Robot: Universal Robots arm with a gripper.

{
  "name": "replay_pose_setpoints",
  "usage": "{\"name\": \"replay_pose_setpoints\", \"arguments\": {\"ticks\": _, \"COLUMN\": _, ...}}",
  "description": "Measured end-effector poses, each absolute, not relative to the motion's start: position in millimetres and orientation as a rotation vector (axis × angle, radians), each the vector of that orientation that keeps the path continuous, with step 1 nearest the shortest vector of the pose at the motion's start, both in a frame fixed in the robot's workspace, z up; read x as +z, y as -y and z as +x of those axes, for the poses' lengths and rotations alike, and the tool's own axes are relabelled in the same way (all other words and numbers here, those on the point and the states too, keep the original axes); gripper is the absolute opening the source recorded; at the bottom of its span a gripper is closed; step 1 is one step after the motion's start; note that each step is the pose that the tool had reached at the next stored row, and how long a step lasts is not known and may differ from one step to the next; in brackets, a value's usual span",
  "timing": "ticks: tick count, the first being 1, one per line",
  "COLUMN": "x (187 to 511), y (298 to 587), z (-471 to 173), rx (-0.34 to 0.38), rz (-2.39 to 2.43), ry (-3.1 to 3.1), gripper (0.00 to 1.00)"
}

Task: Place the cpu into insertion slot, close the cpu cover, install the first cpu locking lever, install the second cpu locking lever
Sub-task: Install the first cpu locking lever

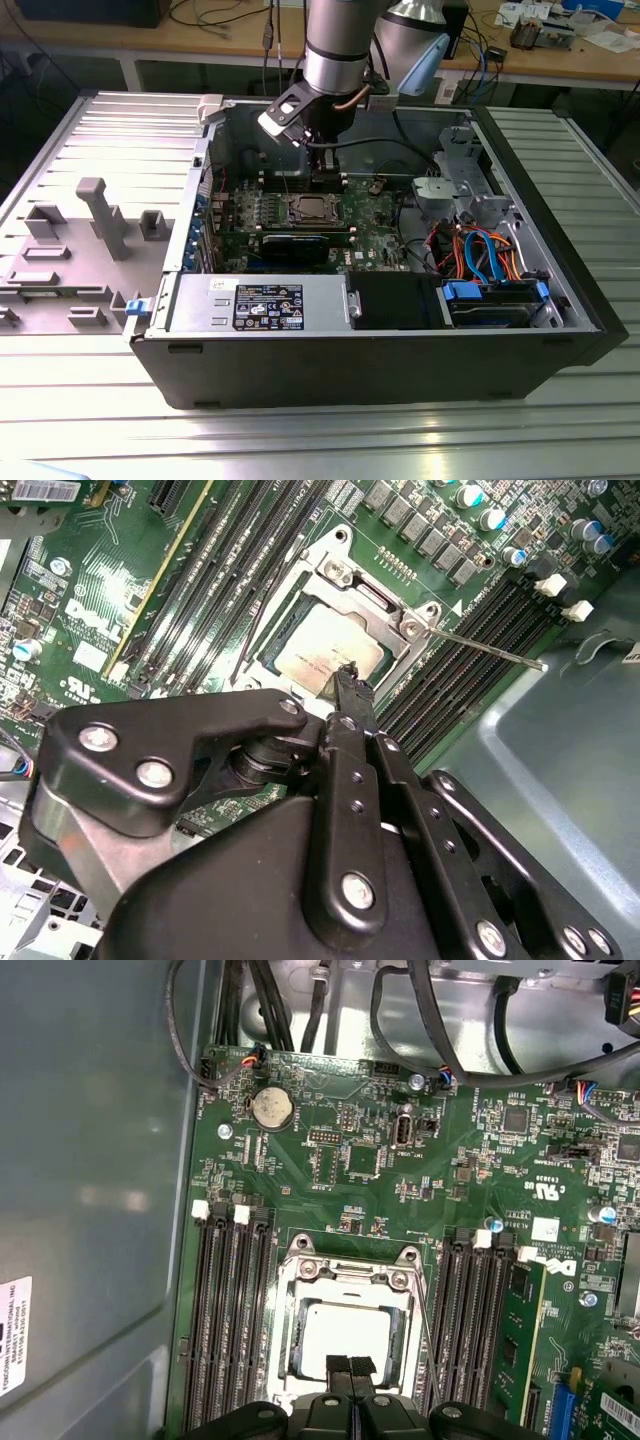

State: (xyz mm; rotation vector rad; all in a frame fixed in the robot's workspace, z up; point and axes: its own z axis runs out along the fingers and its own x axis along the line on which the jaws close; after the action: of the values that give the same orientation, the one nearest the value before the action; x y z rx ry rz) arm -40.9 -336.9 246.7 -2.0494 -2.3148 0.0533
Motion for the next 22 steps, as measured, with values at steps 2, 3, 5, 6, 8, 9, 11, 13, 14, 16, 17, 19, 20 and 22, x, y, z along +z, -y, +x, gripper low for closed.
{"name": "replay_pose_setpoints", "arguments": {"ticks": 2, "x": 246.8, "y": 336.9, "z": -40.9, "rx": 0.054, "rz": -2.047, "ry": 2.317, "gripper": 0.11}}
{"name": "replay_pose_setpoints", "arguments": {"ticks": 3, "x": 246.8, "y": 336.9, "z": -40.9, "rx": 0.053, "rz": -2.046, "ry": 2.318, "gripper": 0.11}}
{"name": "replay_pose_setpoints", "arguments": {"ticks": 5, "x": 246.7, "y": 336.9, "z": -40.9, "rx": 0.054, "rz": -2.042, "ry": 2.322, "gripper": 0.11}}
{"name": "replay_pose_setpoints", "arguments": {"ticks": 6, "x": 246.8, "y": 336.9, "z": -40.9, "rx": 0.054, "rz": -2.038, "ry": 2.325, "gripper": 0.11}}
{"name": "replay_pose_setpoints", "arguments": {"ticks": 8, "x": 246.8, "y": 336.9, "z": -40.9, "rx": 0.054, "rz": -2.031, "ry": 2.332, "gripper": 0.11}}
{"name": "replay_pose_setpoints", "arguments": {"ticks": 9, "x": 246.8, "y": 336.9, "z": -40.9, "rx": 0.054, "rz": -2.027, "ry": 2.335, "gripper": 0.11}}
{"name": "replay_pose_setpoints", "arguments": {"ticks": 11, "x": 246.8, "y": 336.9, "z": -40.9, "rx": 0.054, "rz": -2.02, "ry": 2.341, "gripper": 0.11}}
{"name": "replay_pose_setpoints", "arguments": {"ticks": 13, "x": 246.8, "y": 336.9, "z": -40.9, "rx": 0.054, "rz": -2.015, "ry": 2.346, "gripper": 0.11}}
{"name": "replay_pose_setpoints", "arguments": {"ticks": 14, "x": 246.8, "y": 336.9, "z": -40.9, "rx": 0.055, "rz": -2.011, "ry": 2.349, "gripper": 0.11}}
{"name": "replay_pose_setpoints", "arguments": {"ticks": 16, "x": 246.7, "y": 336.9, "z": -40.9, "rx": 0.055, "rz": -2.004, "ry": 2.355, "gripper": 0.11}}
{"name": "replay_pose_setpoints", "arguments": {"ticks": 17, "x": 246.7, "y": 336.9, "z": -40.9, "rx": 0.055, "rz": -2.0, "ry": 2.358, "gripper": 0.11}}
{"name": "replay_pose_setpoints", "arguments": {"ticks": 19, "x": 246.8, "y": 336.9, "z": -40.9, "rx": 0.055, "rz": -1.996, "ry": 2.362, "gripper": 0.11}}
{"name": "replay_pose_setpoints", "arguments": {"ticks": 20, "x": 246.7, "y": 336.9, "z": -40.9, "rx": 0.055, "rz": -1.994, "ry": 2.364, "gripper": 0.11}}
{"name": "replay_pose_setpoints", "arguments": {"ticks": 22, "x": 246.8, "y": 336.9, "z": -40.9, "rx": 0.055, "rz": -1.99, "ry": 2.367, "gripper": 0.11}}
